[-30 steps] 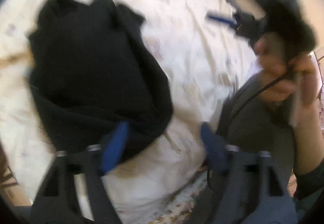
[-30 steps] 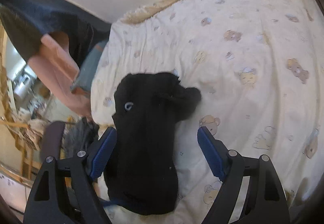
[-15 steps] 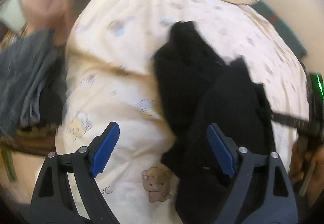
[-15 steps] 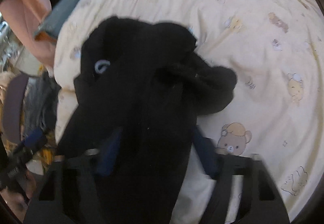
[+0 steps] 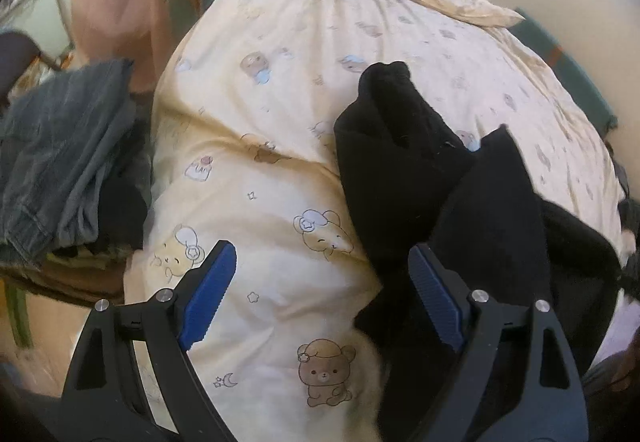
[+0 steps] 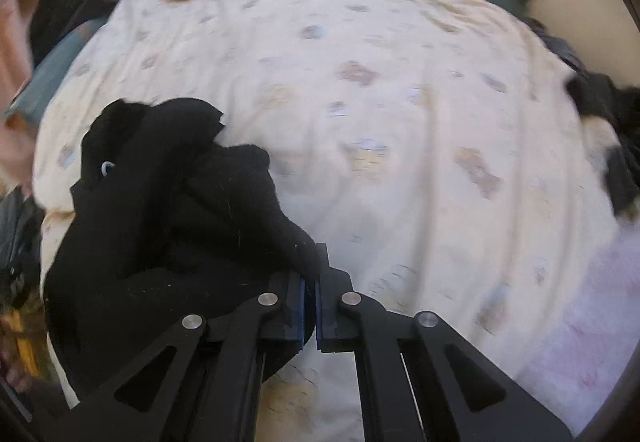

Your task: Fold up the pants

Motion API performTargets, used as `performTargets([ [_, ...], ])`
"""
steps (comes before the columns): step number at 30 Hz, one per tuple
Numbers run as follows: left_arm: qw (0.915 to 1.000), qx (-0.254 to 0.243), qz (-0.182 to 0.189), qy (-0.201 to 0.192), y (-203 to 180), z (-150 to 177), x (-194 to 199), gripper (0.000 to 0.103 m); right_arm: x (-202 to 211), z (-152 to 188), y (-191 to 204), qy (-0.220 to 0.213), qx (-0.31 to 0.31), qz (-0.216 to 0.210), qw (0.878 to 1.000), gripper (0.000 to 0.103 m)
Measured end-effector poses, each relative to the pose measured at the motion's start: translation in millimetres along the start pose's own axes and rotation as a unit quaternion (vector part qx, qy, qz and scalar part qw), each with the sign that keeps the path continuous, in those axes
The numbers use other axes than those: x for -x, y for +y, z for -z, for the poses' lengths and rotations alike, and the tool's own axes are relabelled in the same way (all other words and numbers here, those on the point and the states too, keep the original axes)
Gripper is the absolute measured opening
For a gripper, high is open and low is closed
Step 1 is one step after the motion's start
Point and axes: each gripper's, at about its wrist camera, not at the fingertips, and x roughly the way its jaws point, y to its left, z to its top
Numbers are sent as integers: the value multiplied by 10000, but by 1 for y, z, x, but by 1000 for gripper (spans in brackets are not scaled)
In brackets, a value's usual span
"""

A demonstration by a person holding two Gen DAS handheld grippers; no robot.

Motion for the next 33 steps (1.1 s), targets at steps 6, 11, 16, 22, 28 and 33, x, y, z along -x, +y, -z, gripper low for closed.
performTargets([
  [6, 9999, -104, -55, -36, -4, 1, 5, 86, 1, 6, 2, 747, -118, -426, 9962, 27],
  [11, 10000, 26, 1, 85, -3, -4, 1, 86, 31, -24, 22, 407, -388, -809, 9951, 94],
  [16, 9993, -220, -264, -142, 2, -14, 11, 85, 11, -32, 96, 810, 248, -1516, 9848, 94],
  [22, 9993, 68, -282, -229, 14, -12, 15, 85, -70, -23, 166, 1357, 572, -1444, 9785, 94],
  [28, 9992, 54, -326, -209, 15, -11, 15, 85, -114, -11, 191, 1570, 1309, -1045, 9733, 24],
  [33, 9996, 152, -149, -181, 12, -13, 14, 85, -25, -15, 131, 863, 1593, -1535, 9714, 19],
])
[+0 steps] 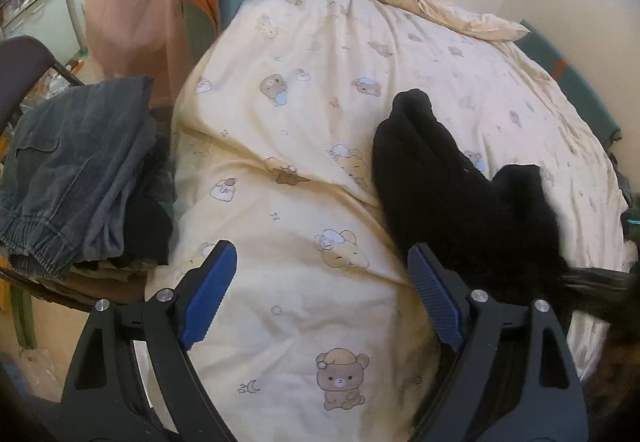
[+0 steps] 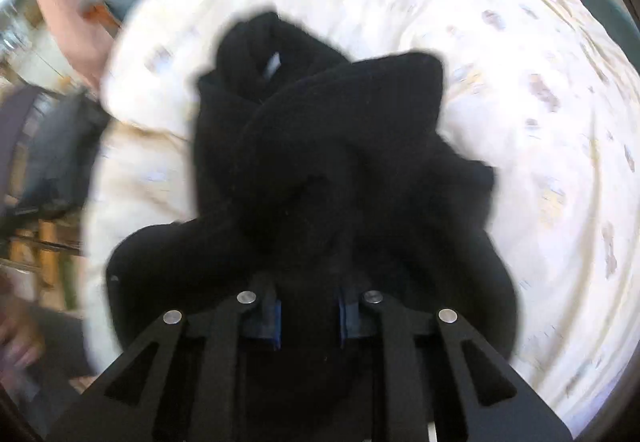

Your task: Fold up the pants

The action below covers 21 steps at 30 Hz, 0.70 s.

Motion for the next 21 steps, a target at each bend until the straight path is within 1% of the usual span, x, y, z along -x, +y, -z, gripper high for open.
performTargets([
  [1, 10000, -37, 0, 19, -3, 1, -1, 85, 14, 4, -5, -75, 2, -32, 10000, 19],
  [2, 10000, -55, 26, 47, -5, 2, -2, 85, 32, 10, -13, -165, -14, 23, 9999, 19],
  [3, 9999, -55, 64, 71, -7, 3, -3, 85, 50, 18, -28, -232, -181, 84, 9995, 19],
  [5, 9998, -102, 108, 130, -13, 6, -4, 85, 62, 25, -48, -188, -398, 145, 9989, 19],
  [6, 9996, -178, 131, 158, -16, 8, -5, 85, 66, 30, -64, -152, -486, 267, 9983, 20],
  [8, 9993, -338, 66, 165, -22, 9, -7, 85, 62, 34, -96, 3, -867, 346, 9956, 23],
  [9, 9993, -338, 59, 154, -22, 9, -7, 85, 53, 37, -120, 230, -1218, 337, 9917, 28],
  [10, 9994, -313, 75, 149, -21, 9, -7, 85, 45, 33, -133, 394, -1414, 479, 9880, 36],
  [11, 9994, -294, 86, 147, -21, 10, -7, 85, 38, 33, -146, 530, -1630, 729, 9825, 41],
  [12, 9994, -300, 92, 146, -21, 11, -7, 85, 34, 28, -154, 597, -1801, 957, 9772, 43],
  [13, 9993, -323, 80, 148, -21, 12, -7, 85, 34, 25, -160, 634, -1899, 1119, 9734, 43],
  [14, 9992, -357, 68, 164, -21, 14, -7, 85, 39, 23, -167, 566, -1925, 1167, 9727, 43],
  [15, 9991, -386, 84, 183, -22, 16, -7, 85, 46, 19, -168, 397, -1987, 1138, 9726, 48],
  [16, 9988, -427, 102, 208, -23, 17, -7, 85, 52, 15, -165, 227, -2075, 1042, 9724, 58],
  [17, 9985, -488, 106, 237, -24, 19, -8, 85, 60, 11, -163, -6, -2157, 874, 9725, 66],
  [18, 9980, -562, 83, 273, -27, 20, -9, 85, 67, 6, -159, -248, -2194, 715, 9727, 81],
  [19, 9975, -638, 52, 306, -30, 20, -10, 85, 68, 0, -154, -454, -2169, 549, 9736, 87],
  [21, 9960, -830, -21, 323, -37, 18, -9, 85, 50, -20, -144, -593, -2046, 261, 9767, 87],
])
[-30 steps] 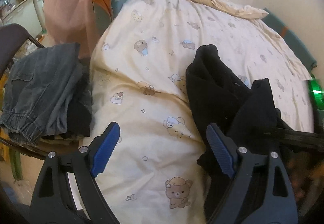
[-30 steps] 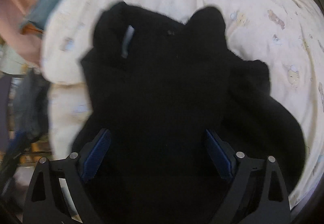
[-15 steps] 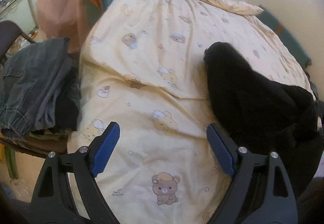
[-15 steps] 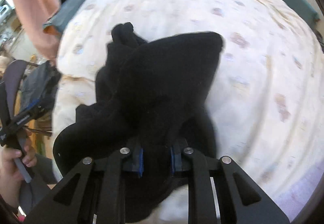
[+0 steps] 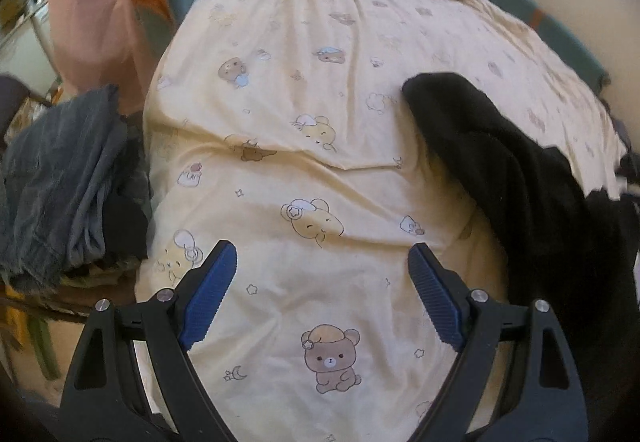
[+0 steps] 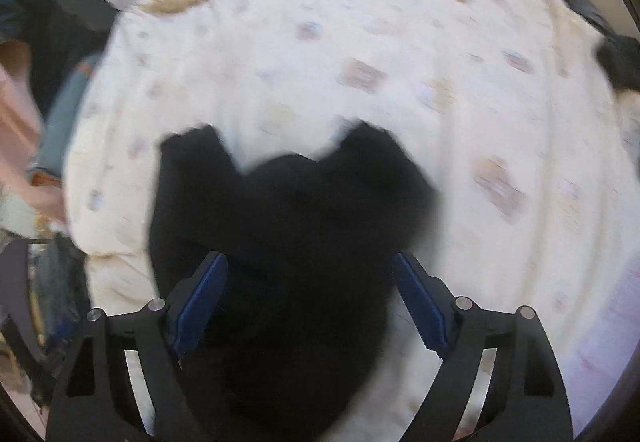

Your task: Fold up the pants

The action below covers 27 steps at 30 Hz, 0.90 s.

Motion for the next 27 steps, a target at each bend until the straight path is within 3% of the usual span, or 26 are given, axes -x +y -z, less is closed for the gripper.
performTargets([
  [3, 9999, -92, -54, -6, -5, -5, 5, 85, -39, -11, 27, 522, 316, -513, 9968, 87],
  [4, 9999, -143, -61, -25, -6, -6, 8, 85, -52, -10, 33, 791, 545, -544, 9939, 86],
  [5, 9998, -192, -98, -38, -7, -8, 10, 85, -77, -7, 49, 1329, 976, -407, 9855, 84],
  [6, 9996, -241, -126, -45, -8, -9, 12, 85, -87, -1, 57, 1535, 1196, -318, 9804, 62],
  [7, 9996, -247, -130, -57, -8, -9, 15, 85, -91, 7, 65, 1635, 1397, -272, 9762, 32],
  [10, 9998, -121, -100, -138, 1, -12, 20, 85, -85, 26, 95, 1604, 1876, -503, 9678, 9],
  [11, 9998, -48, -105, -156, 6, -14, 21, 85, -79, 30, 109, 1497, 1983, -716, 9660, 6],
  [13, 9997, 63, -155, -202, 15, -17, 22, 85, -57, 38, 137, 1113, 2124, -1290, 9622, 5],
  [15, 9992, 191, -261, -217, 27, -22, 24, 85, -31, 51, 174, 723, 2296, -2099, 9476, 4],
  [20, 9973, 531, -439, -241, 59, -33, 28, 85, -41, 108, 257, 1198, 2542, -3096, 9084, 3],
  [24, 9964, 732, -432, -63, 71, -30, 22, 85, -77, 151, 283, 1773, 2793, -2822, 9005, 9],
  [27, 9966, 776, -255, 146, 69, -29, 13, 85, -67, 148, 260, 1586, 2819, -2642, 9086, 11],
])
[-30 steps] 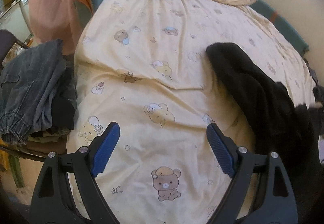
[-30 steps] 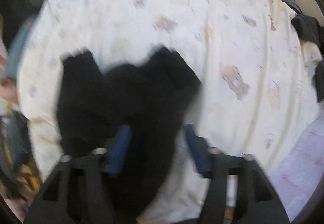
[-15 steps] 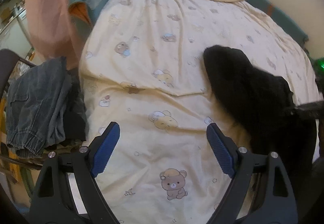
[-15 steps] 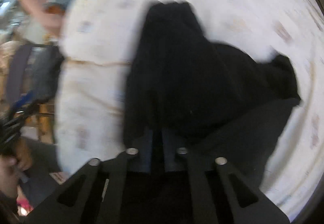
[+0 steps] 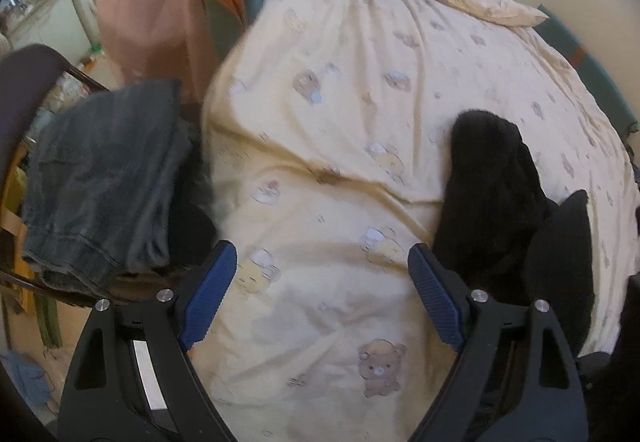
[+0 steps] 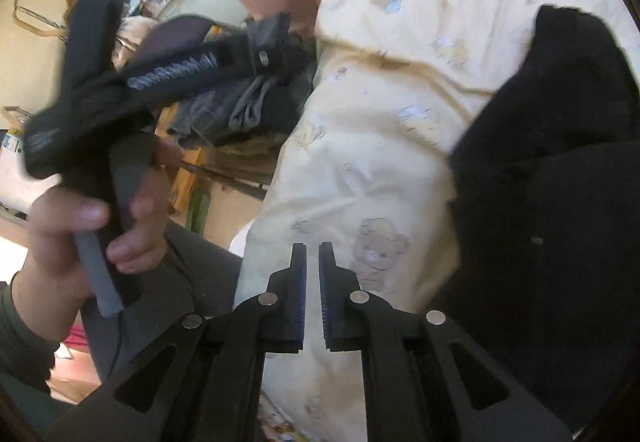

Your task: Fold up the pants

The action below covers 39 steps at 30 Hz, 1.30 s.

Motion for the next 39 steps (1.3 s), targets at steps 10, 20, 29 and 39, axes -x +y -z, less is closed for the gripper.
performTargets([
  [10, 9896, -308, 700, 1215, -99, -14, -109, 85, 170, 42, -172, -1632, -2551, 1247, 9449, 79],
  [20, 9765, -864, 1177, 1586, -161, 8, -154, 5, 118, 23, -205, -979, -2609, 1324, 9512, 22],
  [29, 9901, -459, 1125, 698, -98, -47, -89, 3, 193, 34, -154, -1804, -1618, 1597, 9570, 16],
  [39, 9995, 92, 306, -54, -52, -102, -60, 0, 270, 74, -193, -2008, -2236, 2441, 9220, 16],
])
